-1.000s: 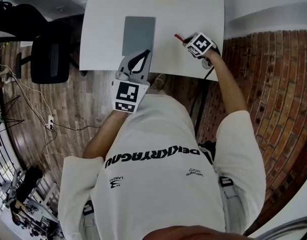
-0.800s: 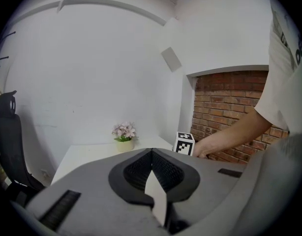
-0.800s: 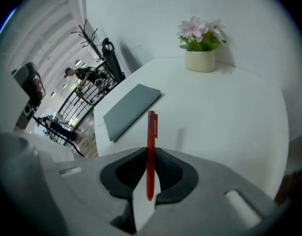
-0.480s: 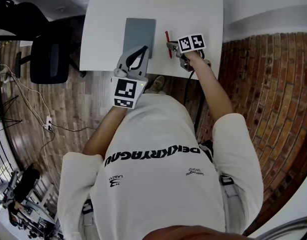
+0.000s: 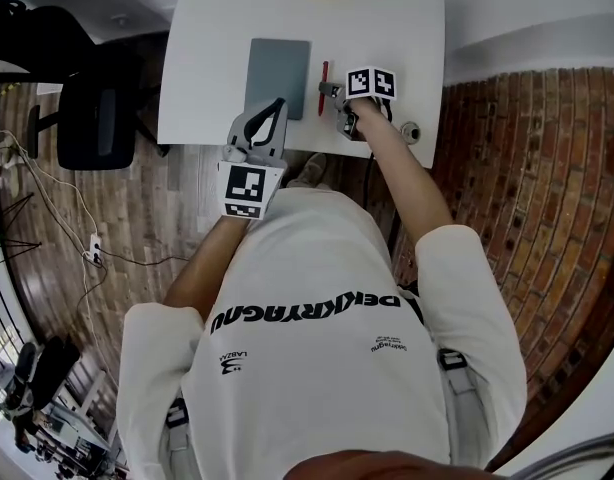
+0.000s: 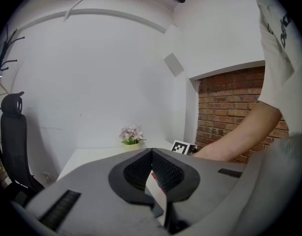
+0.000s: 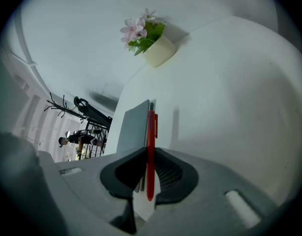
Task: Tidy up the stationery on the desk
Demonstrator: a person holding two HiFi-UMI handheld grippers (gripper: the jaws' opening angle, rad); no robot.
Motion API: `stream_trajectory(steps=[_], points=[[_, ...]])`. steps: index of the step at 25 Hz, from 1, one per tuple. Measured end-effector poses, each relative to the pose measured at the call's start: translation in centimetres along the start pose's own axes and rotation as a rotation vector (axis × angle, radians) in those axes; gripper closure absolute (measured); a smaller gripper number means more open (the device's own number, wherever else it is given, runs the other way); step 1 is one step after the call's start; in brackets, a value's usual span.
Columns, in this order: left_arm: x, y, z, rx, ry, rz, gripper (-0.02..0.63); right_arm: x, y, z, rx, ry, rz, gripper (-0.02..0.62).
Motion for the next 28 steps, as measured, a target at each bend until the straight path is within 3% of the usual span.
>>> stream_trajectory(steps=[4, 28], points=[[0.6, 0.3, -0.1, 0.007, 0.003, 0.009, 0.607, -0.2, 0.2, 0.8, -0.019, -0.013, 0.062, 0.544], [4.5, 2.7, -0.4, -0.046, 0.109, -0.067, 0.607, -1.9, -0.3, 3.7, 0.085, 0.082, 0.031, 0.538]])
Point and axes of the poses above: the fingertips, and each gripper's own axes: z forward along the fingers, y to its left, x out of its underside, the point moved 6 cm from there along -z, backward along the fingers, and after that the axes turned 5 degrees about -z, right-handed, at the moved point
